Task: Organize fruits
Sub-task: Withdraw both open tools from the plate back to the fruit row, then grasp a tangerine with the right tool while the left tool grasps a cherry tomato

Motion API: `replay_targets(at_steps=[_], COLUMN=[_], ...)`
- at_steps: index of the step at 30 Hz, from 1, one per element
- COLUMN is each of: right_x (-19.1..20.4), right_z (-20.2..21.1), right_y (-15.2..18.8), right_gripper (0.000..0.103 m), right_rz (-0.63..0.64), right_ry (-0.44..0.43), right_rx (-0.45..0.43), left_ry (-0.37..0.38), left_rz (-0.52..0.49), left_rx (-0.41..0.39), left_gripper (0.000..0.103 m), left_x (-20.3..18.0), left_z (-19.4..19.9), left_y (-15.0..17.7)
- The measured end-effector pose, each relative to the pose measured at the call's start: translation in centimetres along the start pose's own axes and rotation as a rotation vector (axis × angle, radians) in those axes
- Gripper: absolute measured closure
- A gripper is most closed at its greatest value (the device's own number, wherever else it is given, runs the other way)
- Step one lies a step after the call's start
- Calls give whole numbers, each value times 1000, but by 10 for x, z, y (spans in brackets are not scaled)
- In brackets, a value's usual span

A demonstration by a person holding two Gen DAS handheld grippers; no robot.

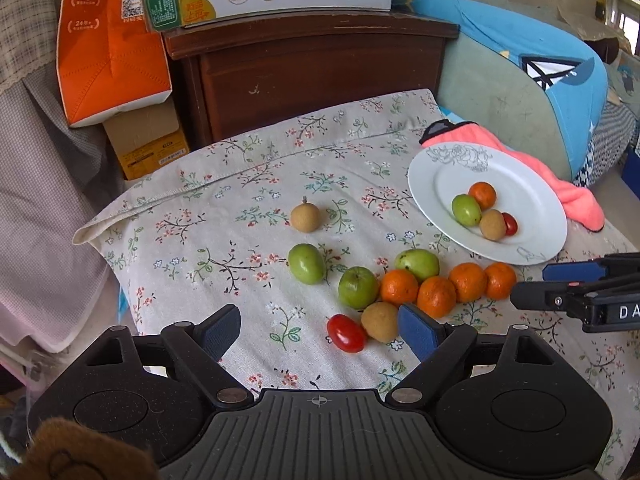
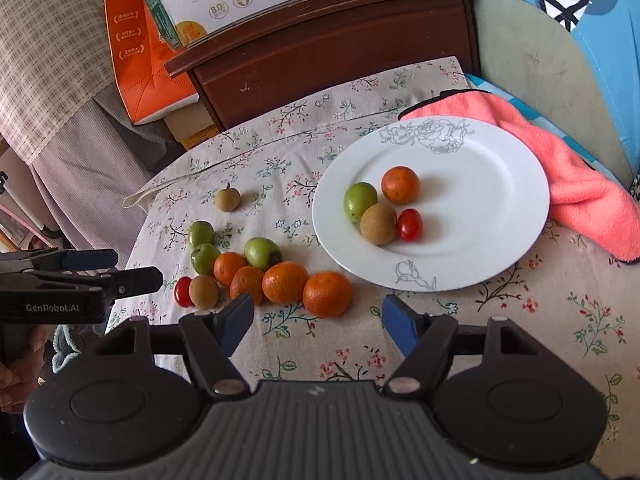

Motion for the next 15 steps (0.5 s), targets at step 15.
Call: replay_targets(at_steps=[15], right_x=[-1], right_z=[-25], right_y=[0], right_gripper=[51], right_rz=[-24], right_ry=[60], right_rx=[13], left_ry=[72], left_rz=[-183], left_rx=[-29], left_gripper=[18], left_x=[-13], left_z=[-25], left_y=[18])
Point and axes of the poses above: each gripper's, at about its wrist camera, not at the fingertips, and z roughly against the way its jaws point, x to its left, y to its underside, the point moved 7 cm from there along -z, roughly the way its jaws point, and after that the axes turned 11 degrees about -z, right-handed, at the moved point
